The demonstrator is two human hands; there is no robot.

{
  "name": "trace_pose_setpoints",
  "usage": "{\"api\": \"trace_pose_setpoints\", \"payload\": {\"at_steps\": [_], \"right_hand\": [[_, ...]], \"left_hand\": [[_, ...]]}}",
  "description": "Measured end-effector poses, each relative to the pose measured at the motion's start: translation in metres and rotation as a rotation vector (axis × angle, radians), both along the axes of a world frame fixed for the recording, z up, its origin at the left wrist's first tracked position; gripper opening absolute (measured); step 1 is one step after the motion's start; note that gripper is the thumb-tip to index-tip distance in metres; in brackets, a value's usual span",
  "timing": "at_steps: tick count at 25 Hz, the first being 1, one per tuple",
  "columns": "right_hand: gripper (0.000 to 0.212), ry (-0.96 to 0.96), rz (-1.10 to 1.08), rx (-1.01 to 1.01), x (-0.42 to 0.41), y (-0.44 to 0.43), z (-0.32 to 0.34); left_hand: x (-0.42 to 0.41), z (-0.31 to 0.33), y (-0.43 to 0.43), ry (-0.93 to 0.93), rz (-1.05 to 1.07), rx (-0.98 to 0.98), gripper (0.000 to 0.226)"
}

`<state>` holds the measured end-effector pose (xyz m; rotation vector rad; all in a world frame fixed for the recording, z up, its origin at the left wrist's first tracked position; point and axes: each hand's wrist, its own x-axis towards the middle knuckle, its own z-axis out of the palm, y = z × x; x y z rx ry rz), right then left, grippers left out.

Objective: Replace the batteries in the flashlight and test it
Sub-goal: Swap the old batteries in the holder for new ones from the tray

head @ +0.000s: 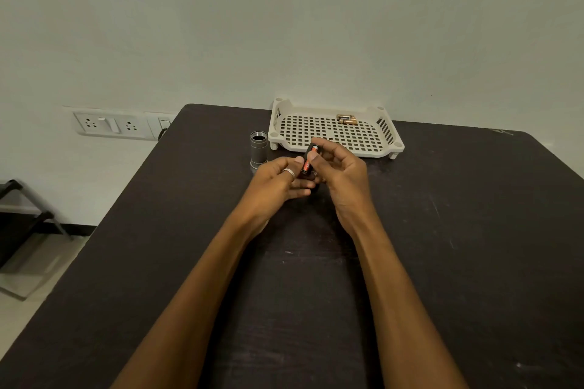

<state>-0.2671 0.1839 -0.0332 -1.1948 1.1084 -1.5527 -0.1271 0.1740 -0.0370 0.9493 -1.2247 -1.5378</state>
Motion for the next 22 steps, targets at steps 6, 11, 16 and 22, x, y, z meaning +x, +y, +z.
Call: {"api": "trace_pose_setpoints", "payload": {"at_steps": [6,11,16,22], "right_hand": [[0.034,0.307,-0.103,-0.101,0.0049,0.0054,-0.0024],[0.05,0.422,-0.048,-0.088,0.0043,0.0068,-0.0055],[0.054,0.459,-0.071,-0.098,0.0023,0.0066,-0.005],[0.052,0.484,-0.078,-0.107,-0.0022,0.0062,-0.0045]], "left_hand": [[0.0007,0.0033,0.0003,0.084,0.087,0.067,0.011],[0.0021,0.0019,0.001,0.037,0.104,0.023,0.009],[0.0027,-0.0008,-0.0011,0.002,0.087,-0.026,0.008],[0.0035,-0.0026,-0.0016,-0.007,0.051,-0.03,0.008]]}}
